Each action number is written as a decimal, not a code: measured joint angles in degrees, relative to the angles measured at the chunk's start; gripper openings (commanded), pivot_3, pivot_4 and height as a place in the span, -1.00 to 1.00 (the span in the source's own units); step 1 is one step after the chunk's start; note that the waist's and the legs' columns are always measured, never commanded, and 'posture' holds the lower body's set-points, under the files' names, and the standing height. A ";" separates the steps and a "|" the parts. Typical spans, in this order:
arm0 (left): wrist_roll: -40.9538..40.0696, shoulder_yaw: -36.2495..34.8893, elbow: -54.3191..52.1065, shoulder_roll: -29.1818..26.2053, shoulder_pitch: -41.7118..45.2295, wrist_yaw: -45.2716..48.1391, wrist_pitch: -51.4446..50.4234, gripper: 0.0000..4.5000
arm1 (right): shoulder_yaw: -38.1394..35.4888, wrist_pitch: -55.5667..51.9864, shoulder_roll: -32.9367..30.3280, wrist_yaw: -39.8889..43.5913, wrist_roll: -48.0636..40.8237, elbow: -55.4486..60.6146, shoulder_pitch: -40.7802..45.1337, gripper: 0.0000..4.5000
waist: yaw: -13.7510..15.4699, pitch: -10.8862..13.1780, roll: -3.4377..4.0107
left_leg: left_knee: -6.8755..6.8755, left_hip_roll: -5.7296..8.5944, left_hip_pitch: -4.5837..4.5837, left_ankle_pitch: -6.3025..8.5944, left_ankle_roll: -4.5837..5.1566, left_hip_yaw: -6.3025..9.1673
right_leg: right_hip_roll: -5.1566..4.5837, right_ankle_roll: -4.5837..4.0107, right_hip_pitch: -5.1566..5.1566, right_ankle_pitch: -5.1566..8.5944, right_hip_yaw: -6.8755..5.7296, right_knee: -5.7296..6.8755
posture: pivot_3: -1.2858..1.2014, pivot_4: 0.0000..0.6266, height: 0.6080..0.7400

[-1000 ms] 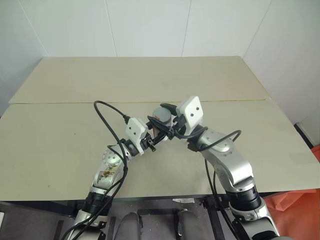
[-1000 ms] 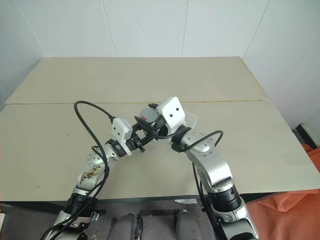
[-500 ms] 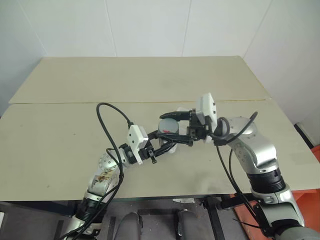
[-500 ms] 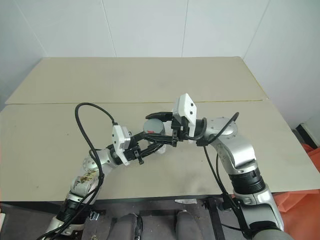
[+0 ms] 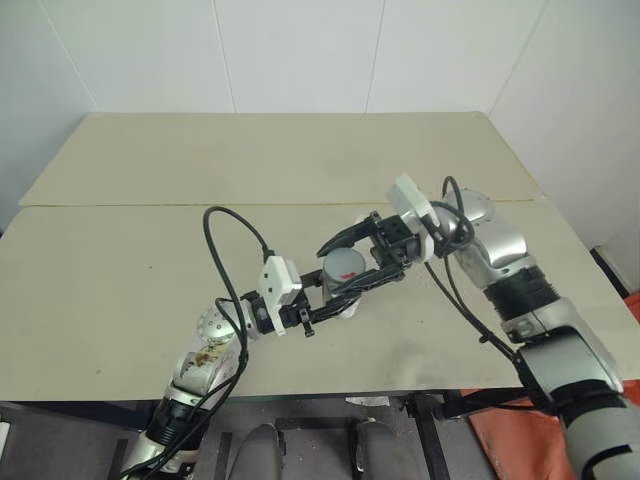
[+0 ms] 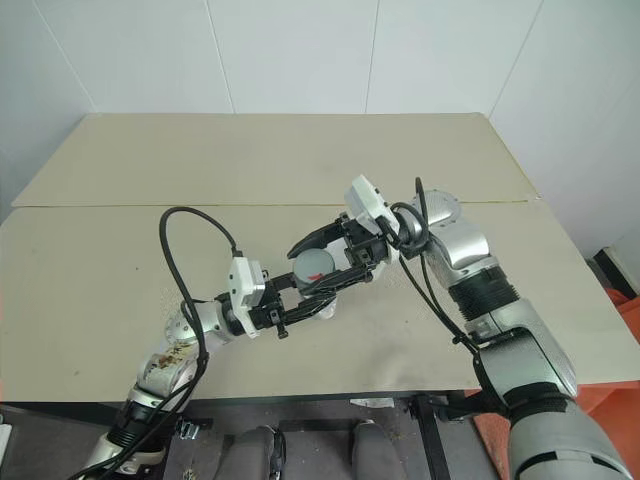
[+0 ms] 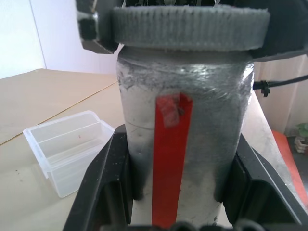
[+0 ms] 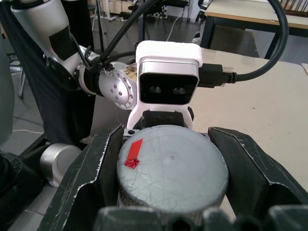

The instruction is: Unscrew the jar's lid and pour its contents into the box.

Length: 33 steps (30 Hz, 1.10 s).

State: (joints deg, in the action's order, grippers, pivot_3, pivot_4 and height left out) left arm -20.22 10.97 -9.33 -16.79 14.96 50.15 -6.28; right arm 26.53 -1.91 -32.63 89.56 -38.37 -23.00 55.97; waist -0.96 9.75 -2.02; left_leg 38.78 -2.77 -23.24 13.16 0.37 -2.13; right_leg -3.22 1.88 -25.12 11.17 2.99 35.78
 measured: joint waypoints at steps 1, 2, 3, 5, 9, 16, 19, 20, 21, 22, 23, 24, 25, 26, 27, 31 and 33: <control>0.09 0.04 0.00 0.04 0.00 -0.09 0.00 -0.13 | 0.54 0.93 -0.07 0.04 -0.75 -0.66 0.10 0.39 | 0.01 0.00 0.00 | 0.00 -0.01 0.00 0.00 0.00 0.00 | 0.00 0.00 0.00 0.00 0.00 0.00 | 0.03 -0.52 1.00; 0.22 0.04 0.01 0.06 0.00 -0.18 0.00 -0.13 | 1.07 1.49 -0.08 0.07 -1.28 -1.34 0.33 0.56 | 0.01 0.00 0.00 | 0.00 -0.01 0.01 0.00 0.00 0.00 | 0.01 -0.01 0.00 0.00 0.00 0.01 | 0.03 -0.52 1.00; 0.24 0.03 0.02 0.25 -0.01 -0.25 0.07 -0.13 | 1.80 1.96 -0.17 0.08 -1.40 -2.05 0.81 0.66 | 0.01 0.00 0.00 | 0.00 -0.01 0.01 0.00 0.00 0.00 | 0.00 -0.01 0.00 -0.01 0.00 0.02 | 0.03 -0.52 1.00; 0.20 0.16 -0.41 1.17 0.07 -0.21 0.70 -0.13 | 2.71 2.07 -0.56 0.08 -1.64 -3.04 1.07 0.94 | 0.04 0.00 0.00 | 0.01 -0.01 0.01 0.00 0.00 0.00 | -0.01 -0.02 0.00 -0.01 0.00 0.02 | 0.03 -0.52 1.00; 0.17 0.27 -0.64 1.30 0.06 -0.02 1.29 -0.13 | 2.94 2.03 -2.79 0.09 -4.78 -2.98 1.01 0.98 | 0.11 0.00 0.00 | 0.00 -0.01 0.01 0.00 0.00 0.01 | 0.00 -0.05 0.00 -0.02 0.00 0.03 | 0.03 -0.52 1.00; -0.13 0.00 0.18 1.18 0.49 0.80 2.38 -0.13 | -1.33 2.14 -6.90 0.09 -6.40 -1.29 -1.70 0.98 | 0.18 0.00 0.00 | 0.01 -0.01 0.01 0.00 0.00 0.00 | 0.00 -0.04 0.00 -0.02 0.00 0.03 | 0.03 -0.52 1.00; -0.13 -0.14 1.69 1.15 1.42 1.33 2.49 -0.13 | -5.10 2.06 -8.23 0.10 -4.57 0.87 -4.38 0.98 | 0.20 0.00 0.00 | 0.01 0.00 0.00 0.00 0.00 0.00 | 0.00 -0.02 0.00 0.00 0.00 0.03 | 0.03 -0.52 1.00; -0.12 -0.17 2.22 1.17 1.83 1.44 2.55 -0.13 | -6.82 2.00 -8.91 0.06 -3.83 2.18 -5.80 0.98 | 0.20 0.00 0.00 | 0.01 0.00 0.00 0.00 0.00 0.00 | 0.00 -0.02 0.00 0.00 0.00 0.02 | 0.03 -0.52 1.00; -0.09 -0.29 2.74 1.20 2.20 1.40 2.67 -0.13 | -8.62 1.76 -9.61 -0.63 -3.14 4.25 -7.58 0.98 | 0.25 0.00 0.00 | 0.00 0.00 -0.01 0.00 0.00 0.01 | 0.00 -0.01 -0.01 0.00 0.00 0.02 | 0.03 -0.52 1.00; 0.05 -0.56 3.16 1.25 2.42 1.14 2.96 -0.13 | -10.76 1.48 -10.23 -2.44 -2.60 7.34 -10.16 0.98 | 0.33 0.00 0.00 | -0.01 0.00 -0.02 0.00 0.00 0.02 | 0.00 -0.01 0.00 0.01 -0.01 0.01 | 0.03 -0.52 1.00; 0.45 -0.90 3.73 1.32 2.50 0.74 3.81 -0.13 | -12.97 1.32 -10.59 -5.47 -1.72 11.13 -13.34 0.98 | 0.38 0.00 0.00 | -0.03 0.00 -0.03 0.00 0.00 0.02 | 0.00 0.00 -0.01 0.02 -0.01 0.00 | 0.03 -0.52 1.00; 0.78 -1.16 4.23 1.41 2.50 0.41 4.60 -0.13 | -14.60 1.19 -10.62 -8.47 -0.62 14.25 -15.78 0.98 | 0.40 0.00 0.00 | -0.02 0.00 -0.04 0.00 0.00 0.02 | -0.01 0.01 -0.02 0.02 -0.01 0.01 | 0.03 -0.52 1.00; 1.18 -1.48 4.86 1.66 2.51 -0.14 5.31 -0.13 | -16.89 0.19 -10.34 -14.16 0.61 19.04 -19.39 0.98 | 0.41 0.00 0.00 | -0.03 0.02 -0.07 0.00 0.00 0.02 | -0.02 0.03 -0.05 0.03 -0.01 0.01 | 0.03 -0.52 1.00; 1.62 -1.65 5.43 2.00 2.52 -0.84 5.98 -0.13 | -18.83 -2.03 -9.71 -20.04 1.30 23.85 -22.32 0.98 | 0.31 0.00 0.00 | -0.04 0.03 -0.08 0.00 0.00 0.01 | -0.04 0.03 -0.06 0.03 0.01 0.01 | 0.03 -0.52 1.00; 2.44 -1.88 6.18 2.50 2.64 -1.87 6.79 -0.13 | -20.77 -4.52 -8.19 -26.99 1.96 29.24 -25.17 0.98 | 0.17 0.00 0.00 | -0.02 0.03 -0.08 0.00 -0.01 -0.01 | -0.04 0.04 -0.08 0.04 0.04 0.04 | 0.03 -0.52 1.00; 5.82 -1.97 8.97 3.32 3.38 -5.19 9.37 -0.13 | -22.19 -15.14 0.19 -52.12 9.09 47.92 -32.04 0.98 | 0.15 0.00 0.01 | 0.01 0.02 -0.02 0.00 -0.01 0.02 | 0.01 0.33 -0.09 0.20 0.05 0.18 | 0.03 -0.52 1.00; 7.13 -2.16 10.74 3.66 3.83 -6.66 10.26 -0.13 | -21.01 -20.93 3.43 -61.49 12.77 54.44 -33.84 0.98 | 0.23 -0.01 0.01 | 0.09 0.02 -0.01 -0.02 -0.04 0.02 | 0.00 0.33 -0.06 0.18 0.05 0.18 | 0.03 -0.52 1.00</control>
State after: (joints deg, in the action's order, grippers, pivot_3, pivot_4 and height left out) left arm -13.10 8.81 1.40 -13.12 18.79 43.49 3.98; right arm 5.52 -22.84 -29.21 28.07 -25.60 31.44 22.13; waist -0.74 9.75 -2.01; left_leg 38.87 -2.74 -23.24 13.14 0.33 -2.11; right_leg -3.21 2.21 -25.18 11.34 3.04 35.96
